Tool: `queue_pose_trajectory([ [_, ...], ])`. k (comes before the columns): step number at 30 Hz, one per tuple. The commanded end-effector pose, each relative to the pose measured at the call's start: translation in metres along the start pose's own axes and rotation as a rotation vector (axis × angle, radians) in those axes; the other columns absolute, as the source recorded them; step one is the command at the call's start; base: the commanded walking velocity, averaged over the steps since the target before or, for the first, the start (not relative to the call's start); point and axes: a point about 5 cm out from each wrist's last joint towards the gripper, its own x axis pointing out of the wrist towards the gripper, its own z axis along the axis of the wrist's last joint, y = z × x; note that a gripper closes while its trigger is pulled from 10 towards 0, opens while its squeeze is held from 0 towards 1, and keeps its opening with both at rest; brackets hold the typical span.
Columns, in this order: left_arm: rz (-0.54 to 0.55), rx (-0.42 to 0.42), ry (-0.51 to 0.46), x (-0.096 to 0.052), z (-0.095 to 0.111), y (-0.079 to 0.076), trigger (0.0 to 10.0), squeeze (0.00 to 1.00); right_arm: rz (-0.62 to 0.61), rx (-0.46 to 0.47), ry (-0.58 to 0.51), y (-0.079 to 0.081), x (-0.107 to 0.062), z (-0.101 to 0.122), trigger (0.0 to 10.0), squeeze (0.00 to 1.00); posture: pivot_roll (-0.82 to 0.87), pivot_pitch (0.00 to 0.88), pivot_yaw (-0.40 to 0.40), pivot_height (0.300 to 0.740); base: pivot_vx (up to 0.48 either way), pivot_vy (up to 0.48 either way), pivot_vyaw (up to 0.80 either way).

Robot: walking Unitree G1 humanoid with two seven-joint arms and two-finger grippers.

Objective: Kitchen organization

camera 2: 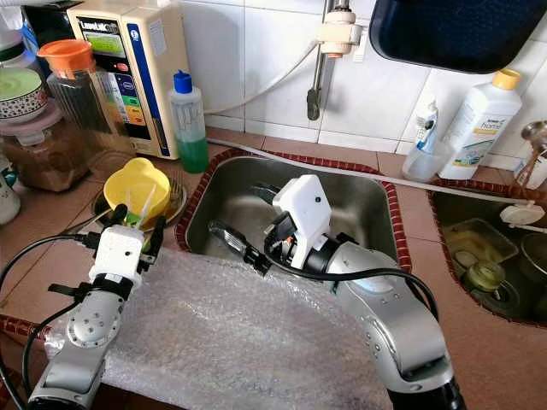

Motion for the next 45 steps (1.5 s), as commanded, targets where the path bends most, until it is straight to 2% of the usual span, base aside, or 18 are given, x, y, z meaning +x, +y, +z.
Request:
queue_pose_trajectory([
  [1,-0.008,0.014,-0.008,0.002,0.001,-0.001,0.0,0.0,0.008,-0.009,-0.005,0.001,0.0,0.003,10.0,0.0,0.01,0.018,-0.029,0.74,0.0,0.0,0.0],
  [33,0.073,0.141,-0.055,0.004,0.01,0.013,0.0,0.0,-0.003,-0.018,-0.005,-0.001,0.001,0.003,10.0,0.0,0.01,0.021,-0.03,0.74,0.0,0.0,0.0],
  [45,0.131,0.174,-0.135,0.008,0.033,0.022,0.0,0.0,-0.006,-0.018,-0.007,-0.001,0.002,0.002,10.0,0.0,0.01,0.02,-0.029,0.74,0.0,0.0,0.0],
])
